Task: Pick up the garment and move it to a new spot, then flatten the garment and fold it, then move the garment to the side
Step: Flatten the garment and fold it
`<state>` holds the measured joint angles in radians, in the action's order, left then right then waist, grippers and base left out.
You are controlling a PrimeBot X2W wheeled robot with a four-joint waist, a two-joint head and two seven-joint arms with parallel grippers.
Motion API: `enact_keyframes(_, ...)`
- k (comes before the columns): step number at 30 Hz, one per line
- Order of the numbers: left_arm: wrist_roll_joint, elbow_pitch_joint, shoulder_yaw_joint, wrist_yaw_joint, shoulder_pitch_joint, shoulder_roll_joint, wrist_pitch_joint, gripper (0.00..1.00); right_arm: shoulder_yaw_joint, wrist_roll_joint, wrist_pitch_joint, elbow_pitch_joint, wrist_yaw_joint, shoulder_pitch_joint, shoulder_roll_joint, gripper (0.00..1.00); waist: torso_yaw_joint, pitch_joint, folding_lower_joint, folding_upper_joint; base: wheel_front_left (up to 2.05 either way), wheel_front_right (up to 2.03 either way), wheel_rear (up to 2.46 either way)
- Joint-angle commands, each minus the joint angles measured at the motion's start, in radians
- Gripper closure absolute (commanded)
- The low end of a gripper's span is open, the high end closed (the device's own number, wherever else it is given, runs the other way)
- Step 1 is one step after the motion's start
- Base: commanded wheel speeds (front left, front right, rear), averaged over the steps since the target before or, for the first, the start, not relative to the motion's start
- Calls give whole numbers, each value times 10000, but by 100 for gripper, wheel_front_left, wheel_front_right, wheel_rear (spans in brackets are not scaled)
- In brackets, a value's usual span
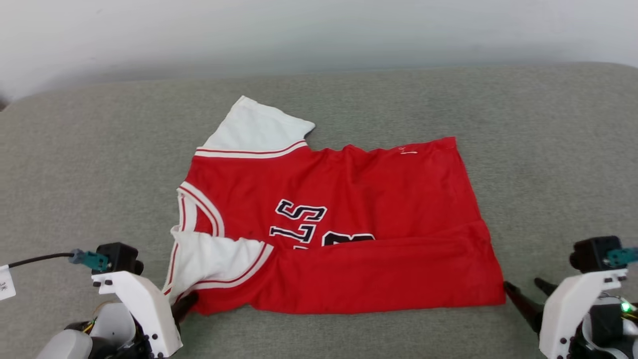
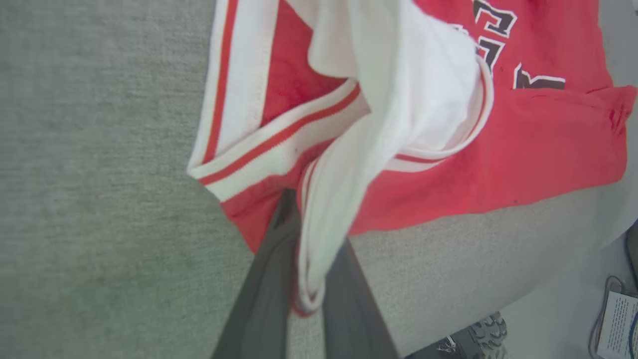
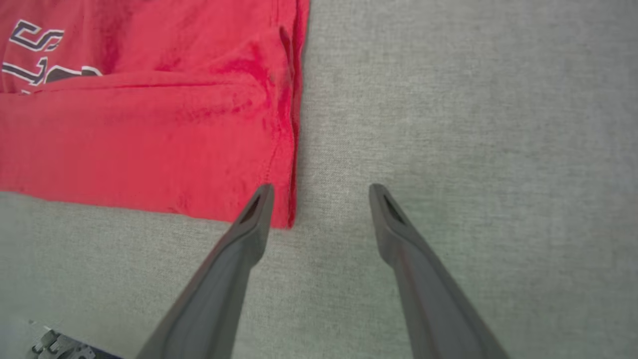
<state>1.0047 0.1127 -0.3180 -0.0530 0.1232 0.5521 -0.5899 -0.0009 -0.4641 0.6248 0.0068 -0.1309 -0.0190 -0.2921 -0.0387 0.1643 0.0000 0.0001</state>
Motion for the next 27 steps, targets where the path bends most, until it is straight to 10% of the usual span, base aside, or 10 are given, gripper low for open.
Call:
enact_keyframes(1,-157,-343,-41,-87,63,81,51,100,193,-191,410,202,6,-320,-64,0,219,105,0,-1,0,0,0)
enact_keyframes(9,-533,-1566,-229,-387,171,165,-27,100,1077,-774,1220,1759,4,-1404,155,0,603,672,0,-1,0,0,0)
enact_keyframes(10,-563,-1638,-242,-416,176,178,-40,100,1233,-901,1406,2038,2,-1412,190,9,633,712,0,-1,0,0,0)
enact_keyframes(11,-596,-1701,-250,-427,181,187,-48,100,1383,-986,1513,2234,2,-1437,213,56,653,739,0,-1,0,0,0)
enact_keyframes(13,-608,-1784,-251,-472,145,217,-77,100,1588,-1272,1655,2500,-1,-1490,294,100,655,760,0,-1,0,0,0)
enact_keyframes(27,-586,-2418,-134,-780,-734,669,-181,100,1844,-1512,1051,1372,4,-1327,-851,100,404,-568,0,-1,0,0,0)
